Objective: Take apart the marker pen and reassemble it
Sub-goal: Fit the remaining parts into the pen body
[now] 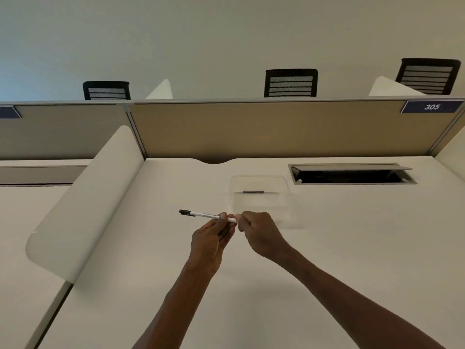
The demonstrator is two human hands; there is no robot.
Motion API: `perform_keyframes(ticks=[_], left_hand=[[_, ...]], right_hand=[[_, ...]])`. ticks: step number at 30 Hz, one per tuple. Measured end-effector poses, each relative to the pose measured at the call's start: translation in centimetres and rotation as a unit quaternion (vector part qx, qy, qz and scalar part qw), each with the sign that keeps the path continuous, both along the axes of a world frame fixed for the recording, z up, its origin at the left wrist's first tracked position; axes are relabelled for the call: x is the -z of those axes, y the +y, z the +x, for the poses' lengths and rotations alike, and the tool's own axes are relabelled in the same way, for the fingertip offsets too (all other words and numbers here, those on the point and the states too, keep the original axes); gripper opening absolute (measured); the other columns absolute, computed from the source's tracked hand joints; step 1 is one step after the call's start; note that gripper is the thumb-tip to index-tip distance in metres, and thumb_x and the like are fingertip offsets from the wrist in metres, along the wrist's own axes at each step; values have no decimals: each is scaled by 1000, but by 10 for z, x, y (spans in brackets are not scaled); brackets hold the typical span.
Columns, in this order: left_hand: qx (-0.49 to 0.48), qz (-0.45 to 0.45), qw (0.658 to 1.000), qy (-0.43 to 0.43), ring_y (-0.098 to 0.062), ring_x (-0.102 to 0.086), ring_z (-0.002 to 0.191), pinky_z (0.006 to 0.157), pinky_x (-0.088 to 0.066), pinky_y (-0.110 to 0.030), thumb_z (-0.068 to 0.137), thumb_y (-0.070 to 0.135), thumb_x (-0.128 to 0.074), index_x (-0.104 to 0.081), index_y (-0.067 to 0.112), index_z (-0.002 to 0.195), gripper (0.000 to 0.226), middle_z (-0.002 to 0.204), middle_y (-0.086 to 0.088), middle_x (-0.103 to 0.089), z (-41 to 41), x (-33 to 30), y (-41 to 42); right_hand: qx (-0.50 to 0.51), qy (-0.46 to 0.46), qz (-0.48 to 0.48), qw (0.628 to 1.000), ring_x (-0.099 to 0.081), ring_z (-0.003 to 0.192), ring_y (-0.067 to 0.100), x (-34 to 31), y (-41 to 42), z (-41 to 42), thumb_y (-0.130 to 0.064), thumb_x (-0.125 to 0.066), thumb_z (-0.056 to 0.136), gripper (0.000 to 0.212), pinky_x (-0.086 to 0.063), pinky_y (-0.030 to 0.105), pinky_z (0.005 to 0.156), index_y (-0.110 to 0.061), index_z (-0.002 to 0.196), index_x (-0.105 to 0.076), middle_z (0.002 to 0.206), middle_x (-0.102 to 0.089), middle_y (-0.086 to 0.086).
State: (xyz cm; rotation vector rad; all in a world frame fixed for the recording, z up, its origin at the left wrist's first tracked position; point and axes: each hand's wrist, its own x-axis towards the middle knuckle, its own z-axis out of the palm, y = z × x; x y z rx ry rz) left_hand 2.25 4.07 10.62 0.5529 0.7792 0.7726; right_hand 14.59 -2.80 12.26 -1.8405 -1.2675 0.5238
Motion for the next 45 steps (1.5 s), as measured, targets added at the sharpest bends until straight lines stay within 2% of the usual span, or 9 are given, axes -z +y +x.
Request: perform_keyframes(ticks=[4, 8, 14, 18, 22, 26, 34, 39, 45], left_hand=[[5, 25, 1000, 16, -21, -74, 81, 68, -59, -24, 87, 9, -70, -78, 1, 85, 11, 88, -15, -76, -2, -2, 2], [-11, 13, 1000, 23, -21, -75, 79, 67, -59, -24, 87, 8, -70, -74, -2, 93, 12, 87, -16, -76, -1, -2, 1], [-6, 7, 1000, 29, -20, -75, 79, 66, -59, -24, 87, 10, -71, -78, 1, 84, 12, 87, -15, -77, -3, -4, 1], [-1, 14, 1000, 14, -19, -74, 77, 66, -59, -25, 89, 10, -68, -78, 2, 83, 14, 86, -13, -76, -3, -5, -2], [9, 44, 999, 21, -17, -74, 78, 69, -59, -24, 90, 10, -66, -80, 6, 79, 18, 84, -10, -77, -3, -8, -2], [-11, 25, 999, 23, -18, -74, 76, 67, -60, -24, 89, 8, -67, -75, -1, 93, 13, 85, -12, -77, -4, -7, -3], [-7, 1, 999, 32, -21, -74, 77, 65, -59, -25, 86, 12, -72, -76, -2, 92, 16, 87, -15, -76, -3, -5, -4], [5, 26, 999, 28, -18, -73, 77, 70, -59, -25, 89, 12, -68, -77, 0, 88, 14, 85, -12, -76, -3, -6, -5], [4, 46, 998, 34, -18, -72, 80, 75, -58, -26, 90, 11, -67, -78, 3, 85, 14, 85, -11, -76, -5, -7, -5]], right_hand=[[55, 526, -125, 840, -20, 39, 8, -11, 6, -2, -24, -42, 97, 38, -17, 20, 36, -17, 60, -49, 48, -30, -7], [8, 38, -110, 993, -45, 47, 14, -12, 1, 1, -35, -40, 99, 40, -38, 31, 48, -14, 69, -57, 58, -53, -4], [-70, -328, 1, 942, -44, 55, 20, 6, -5, 9, -38, -39, 102, 33, -35, 34, 50, -16, 78, -46, 70, -52, -2], [-9, 128, -51, 990, -34, 43, 9, -6, 1, 0, -31, -49, 98, 44, -29, 26, 45, -21, 55, -48, 48, -39, -10], [68, 621, -134, 770, -19, 35, 7, -13, 5, -8, -26, -42, 97, 41, -16, 19, 33, -20, 57, -47, 47, -28, -8], [34, 60, -95, 993, -43, 42, 11, -13, -1, -9, -38, -41, 98, 41, -35, 28, 45, -17, 66, -54, 52, -49, -5], [-76, -441, 44, 893, -47, 46, 21, 6, -13, 10, -24, -51, 97, 24, -27, 29, 39, -15, 75, -49, 64, -54, 0], [41, 67, -51, 996, -36, 41, 10, -4, -2, -11, -31, -47, 97, 37, -28, 26, 44, -21, 61, -49, 48, -41, -8], [52, 510, -173, 841, -21, 38, 7, -21, 5, -5, -25, -42, 97, 36, -18, 18, 35, -17, 63, -51, 50, -31, -8]])
